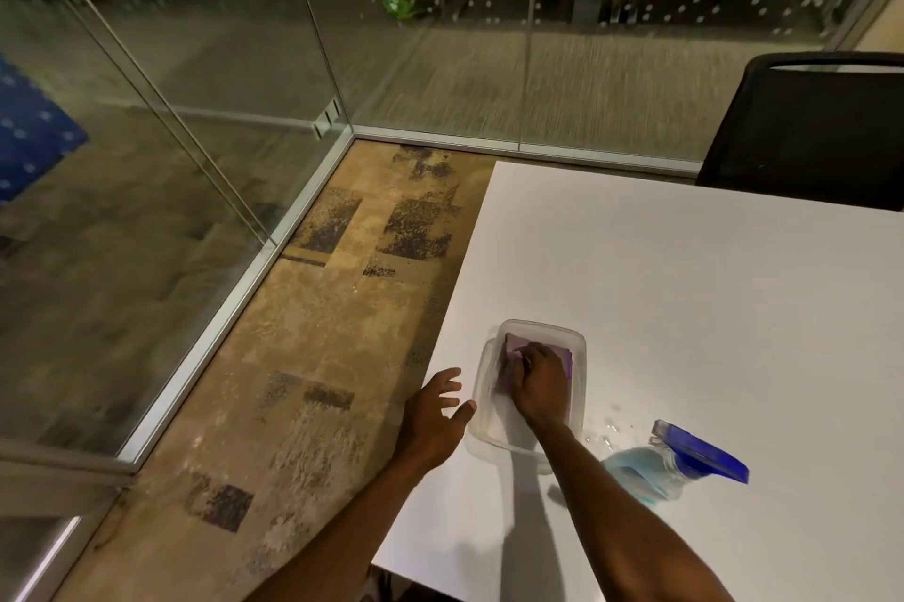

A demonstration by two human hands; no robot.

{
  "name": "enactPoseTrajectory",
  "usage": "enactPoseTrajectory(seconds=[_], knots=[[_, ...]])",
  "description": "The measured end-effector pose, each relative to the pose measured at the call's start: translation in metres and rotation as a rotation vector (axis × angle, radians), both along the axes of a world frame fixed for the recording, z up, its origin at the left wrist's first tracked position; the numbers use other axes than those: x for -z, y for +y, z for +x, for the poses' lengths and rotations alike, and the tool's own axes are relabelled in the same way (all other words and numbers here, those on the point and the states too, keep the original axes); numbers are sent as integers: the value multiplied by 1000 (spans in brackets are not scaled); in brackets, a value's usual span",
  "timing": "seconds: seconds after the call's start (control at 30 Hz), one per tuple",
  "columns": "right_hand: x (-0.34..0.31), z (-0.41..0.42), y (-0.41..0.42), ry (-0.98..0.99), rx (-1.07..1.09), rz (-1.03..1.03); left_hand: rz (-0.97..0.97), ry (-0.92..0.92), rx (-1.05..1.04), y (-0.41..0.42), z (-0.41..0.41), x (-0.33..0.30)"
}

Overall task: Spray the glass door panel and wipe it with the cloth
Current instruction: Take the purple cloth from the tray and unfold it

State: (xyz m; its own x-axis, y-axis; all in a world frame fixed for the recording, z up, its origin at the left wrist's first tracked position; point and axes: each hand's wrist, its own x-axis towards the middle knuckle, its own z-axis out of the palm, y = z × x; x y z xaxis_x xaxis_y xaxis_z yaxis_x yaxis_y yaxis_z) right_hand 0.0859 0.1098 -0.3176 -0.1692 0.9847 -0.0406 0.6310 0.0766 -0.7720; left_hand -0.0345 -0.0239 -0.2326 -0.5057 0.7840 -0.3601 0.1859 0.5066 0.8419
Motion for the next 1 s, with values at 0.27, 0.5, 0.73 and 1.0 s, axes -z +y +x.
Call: enactPoseTrajectory(seconds=[0.27, 0.5, 0.73, 1.0], knots=[[-59, 21, -45, 290, 101, 120, 60, 0, 101, 20, 13, -13], [-87, 35, -70, 413, 54, 59, 144, -143, 209, 18, 33, -20], [-109, 52, -89, 378, -156, 156, 280, -88, 188, 3, 40, -23], [-107, 68, -110, 188, -384, 262, 348, -369, -8, -6, 39, -26]])
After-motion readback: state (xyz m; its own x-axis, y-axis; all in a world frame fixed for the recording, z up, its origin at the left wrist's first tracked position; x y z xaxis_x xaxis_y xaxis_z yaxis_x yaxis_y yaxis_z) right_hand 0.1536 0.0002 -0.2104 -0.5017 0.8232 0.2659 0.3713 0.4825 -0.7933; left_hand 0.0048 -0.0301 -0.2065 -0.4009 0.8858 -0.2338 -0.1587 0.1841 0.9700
